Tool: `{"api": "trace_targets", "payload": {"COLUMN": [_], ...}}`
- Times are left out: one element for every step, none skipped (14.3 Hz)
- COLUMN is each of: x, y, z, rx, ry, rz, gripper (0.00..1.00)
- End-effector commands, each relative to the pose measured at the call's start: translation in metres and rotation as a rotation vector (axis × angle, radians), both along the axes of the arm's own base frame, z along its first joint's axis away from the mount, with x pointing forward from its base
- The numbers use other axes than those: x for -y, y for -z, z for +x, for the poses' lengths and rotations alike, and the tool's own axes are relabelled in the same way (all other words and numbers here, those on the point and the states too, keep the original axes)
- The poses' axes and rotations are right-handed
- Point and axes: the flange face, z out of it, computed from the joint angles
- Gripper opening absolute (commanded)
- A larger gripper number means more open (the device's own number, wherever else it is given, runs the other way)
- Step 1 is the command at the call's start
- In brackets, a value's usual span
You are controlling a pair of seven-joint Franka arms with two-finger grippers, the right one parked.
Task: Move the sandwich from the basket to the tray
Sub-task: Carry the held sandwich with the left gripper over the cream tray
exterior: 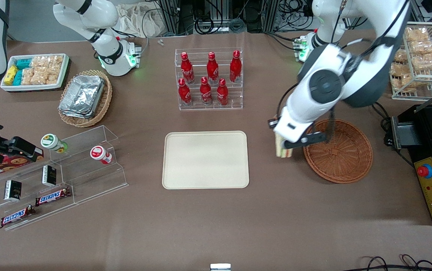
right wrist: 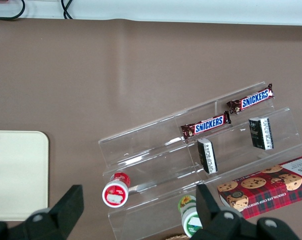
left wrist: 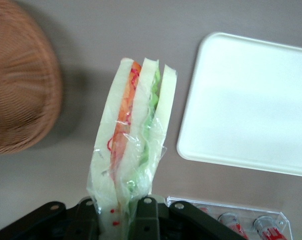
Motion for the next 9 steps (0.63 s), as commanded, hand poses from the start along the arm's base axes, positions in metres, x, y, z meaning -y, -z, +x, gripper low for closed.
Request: {"api": "trace_targets", "payload": {"x": [0.036, 0.048, 0.061, 0.072, 0.075, 0.077, 0.083, 0.093, 0.099], "y": [0.046, 0.065, 0.08, 0.09, 0.106, 0.124, 0.137, 0.145, 0.153], "z": [0.011, 0.01, 0.011, 0.01, 0.009, 0.009, 0.009, 0.008, 0.006], "rx": [-0.003, -0.007, 0.002, 0.031, 0.04, 0.044, 0.059, 0.074, 0.077], "ry": [0.031, 0.009, -0.018, -0.022, -0.042, -0.062, -0.063, -0.068, -0.064], "rz": [-0.023, -0.04, -0.063, -0.066, -0.042, -0.013, -0.008, -0.017, -0.025], "gripper": [0.0, 0.0, 0.0, 0.0, 0.0, 0.0, 0.0, 0.0, 0.0]}}
